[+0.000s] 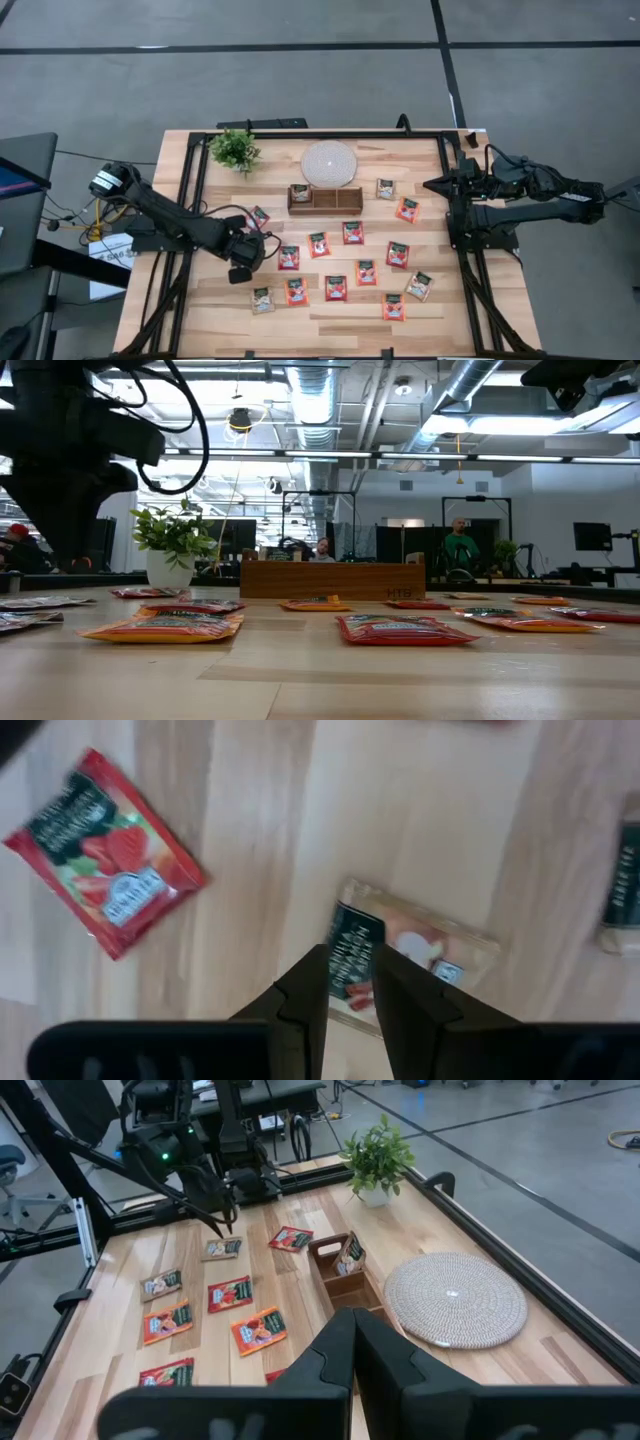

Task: Pick & Place Tea
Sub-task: Put the brown tea bag into the left of the wooden organizer

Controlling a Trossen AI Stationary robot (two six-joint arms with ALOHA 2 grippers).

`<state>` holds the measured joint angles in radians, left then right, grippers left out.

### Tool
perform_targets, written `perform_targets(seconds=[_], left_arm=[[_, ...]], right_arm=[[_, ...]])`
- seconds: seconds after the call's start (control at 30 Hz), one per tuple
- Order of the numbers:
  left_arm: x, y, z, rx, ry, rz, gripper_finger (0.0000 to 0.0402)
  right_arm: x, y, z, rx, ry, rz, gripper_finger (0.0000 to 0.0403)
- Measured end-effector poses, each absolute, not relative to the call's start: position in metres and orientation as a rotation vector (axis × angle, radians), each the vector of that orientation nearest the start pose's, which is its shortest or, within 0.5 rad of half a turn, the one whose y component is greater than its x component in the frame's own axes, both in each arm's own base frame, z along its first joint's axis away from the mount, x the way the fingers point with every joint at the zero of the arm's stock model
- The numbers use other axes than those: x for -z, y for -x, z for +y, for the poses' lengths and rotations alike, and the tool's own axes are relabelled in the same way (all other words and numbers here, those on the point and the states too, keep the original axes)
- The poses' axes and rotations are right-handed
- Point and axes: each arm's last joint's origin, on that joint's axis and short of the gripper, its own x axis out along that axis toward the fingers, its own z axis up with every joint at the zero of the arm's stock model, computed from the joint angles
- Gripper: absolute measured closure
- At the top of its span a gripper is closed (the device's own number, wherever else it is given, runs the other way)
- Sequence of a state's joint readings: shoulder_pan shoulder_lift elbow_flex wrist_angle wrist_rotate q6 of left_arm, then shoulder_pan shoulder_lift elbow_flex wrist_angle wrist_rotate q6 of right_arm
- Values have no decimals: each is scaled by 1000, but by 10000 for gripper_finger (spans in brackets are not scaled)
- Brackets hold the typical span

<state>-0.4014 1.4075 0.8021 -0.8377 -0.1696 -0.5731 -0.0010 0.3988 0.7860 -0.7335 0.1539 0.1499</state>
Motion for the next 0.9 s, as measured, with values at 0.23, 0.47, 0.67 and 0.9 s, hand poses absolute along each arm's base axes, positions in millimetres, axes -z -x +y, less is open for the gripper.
perform_targets(seconds=[0.23, 0.47, 0.67, 0.9], left_arm=[[-178, -214, -71, -195, 70, 1385, 330], [-178, -217, -63, -170, 81, 1397, 330], [-159, -207, -58, -145, 132, 1453, 330], [-148, -202, -58, -108, 176, 1462, 330]], right_arm=[[-321, -72, -5, 179, -122, 334, 403], [-321, -72, -5, 179, -122, 334, 403], [-321, -72, -5, 179, -122, 334, 403], [-321, -72, -5, 179, -122, 334, 403]])
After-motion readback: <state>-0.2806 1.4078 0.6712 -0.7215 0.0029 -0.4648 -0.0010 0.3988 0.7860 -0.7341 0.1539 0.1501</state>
